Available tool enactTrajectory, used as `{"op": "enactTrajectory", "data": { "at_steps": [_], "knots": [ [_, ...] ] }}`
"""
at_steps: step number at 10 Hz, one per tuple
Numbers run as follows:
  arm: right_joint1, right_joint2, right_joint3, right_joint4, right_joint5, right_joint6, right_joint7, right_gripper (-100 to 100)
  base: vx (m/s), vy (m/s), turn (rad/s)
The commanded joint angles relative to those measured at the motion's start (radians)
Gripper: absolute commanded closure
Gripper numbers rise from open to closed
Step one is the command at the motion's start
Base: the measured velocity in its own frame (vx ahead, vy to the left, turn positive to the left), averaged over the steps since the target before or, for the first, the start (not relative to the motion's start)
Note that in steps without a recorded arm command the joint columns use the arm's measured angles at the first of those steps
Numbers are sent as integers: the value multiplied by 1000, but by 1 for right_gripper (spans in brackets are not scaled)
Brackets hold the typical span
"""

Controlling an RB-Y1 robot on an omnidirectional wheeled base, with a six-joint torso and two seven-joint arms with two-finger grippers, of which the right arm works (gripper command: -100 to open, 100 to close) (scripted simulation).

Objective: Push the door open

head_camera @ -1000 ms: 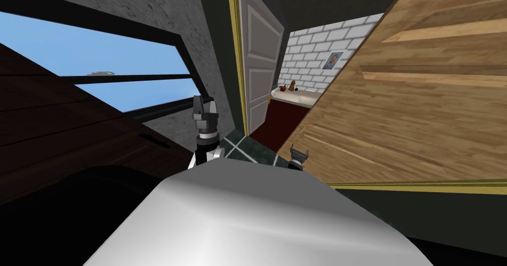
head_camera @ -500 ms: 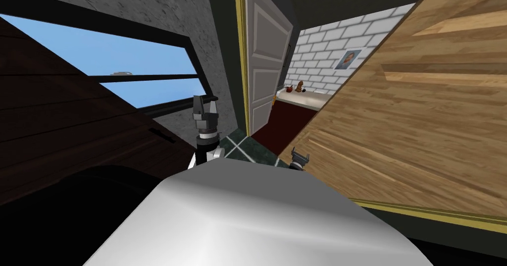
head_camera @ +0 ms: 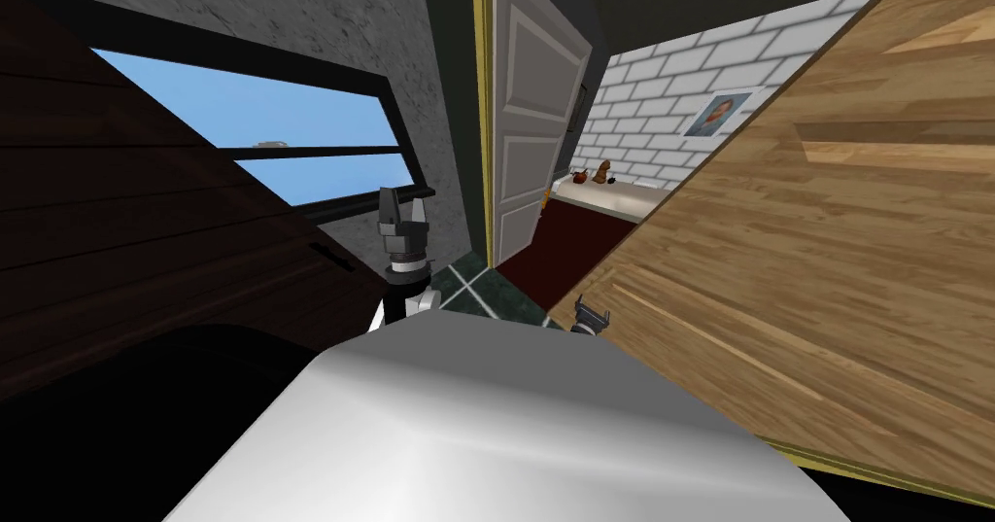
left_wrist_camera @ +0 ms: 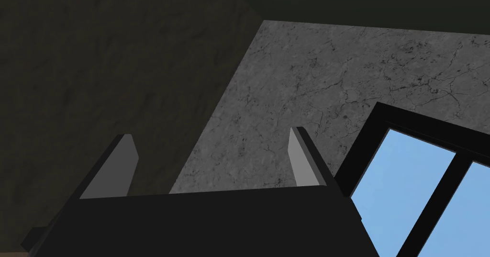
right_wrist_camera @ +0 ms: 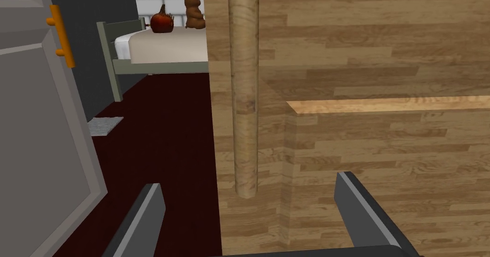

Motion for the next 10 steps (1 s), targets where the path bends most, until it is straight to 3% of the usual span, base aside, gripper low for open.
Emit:
{"op": "enactTrajectory", "data": {
  "at_steps": [1, 4, 10],
  "knots": [
    [-3, -4, 1, 22, -28, -5, -22, -100, 40, -74, 186],
    [-16, -3, -1, 46, -33, -11, -32, -100, 50, -67, 74],
    [-27, -4, -12, 70, -35, -16, -43, -100, 149, -140, 28]
  ]
}}
